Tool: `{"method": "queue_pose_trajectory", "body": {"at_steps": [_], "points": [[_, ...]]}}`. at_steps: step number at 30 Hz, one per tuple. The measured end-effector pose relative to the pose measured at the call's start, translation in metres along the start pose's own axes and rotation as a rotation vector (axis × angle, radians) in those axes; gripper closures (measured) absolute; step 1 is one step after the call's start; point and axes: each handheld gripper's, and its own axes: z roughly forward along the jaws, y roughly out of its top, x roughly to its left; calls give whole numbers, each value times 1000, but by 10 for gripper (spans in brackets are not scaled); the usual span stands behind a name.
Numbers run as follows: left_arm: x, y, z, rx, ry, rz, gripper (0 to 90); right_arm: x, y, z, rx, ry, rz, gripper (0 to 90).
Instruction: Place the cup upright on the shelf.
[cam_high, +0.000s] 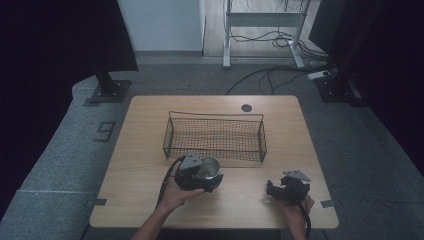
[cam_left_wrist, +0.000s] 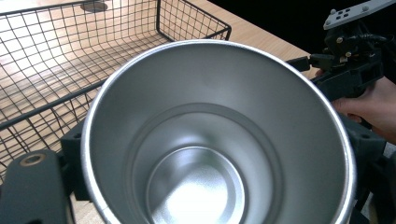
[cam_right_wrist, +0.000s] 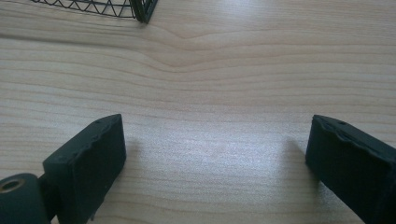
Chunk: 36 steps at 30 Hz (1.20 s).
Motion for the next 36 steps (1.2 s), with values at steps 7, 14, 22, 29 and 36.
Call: {"method": "queue_pose_trajectory", "body": {"at_steps": [7,14,22,29,36], "points": [[0,5,-3,-7,-3,1,145,0,0,0,0,2,0,49],[2,11,-5,-12,-6,2,146,0,0,0,1,2,1,49],[4,19,-9,-19,-8,8,146,0,0,0,1,2,2,50],[6,27,-10,-7,-15,15,146,-1,0,0,-1,1,-1,51],[11,31,-10,-5,-11,7,147,-1,0,0,-1,1,-1,52]]}}
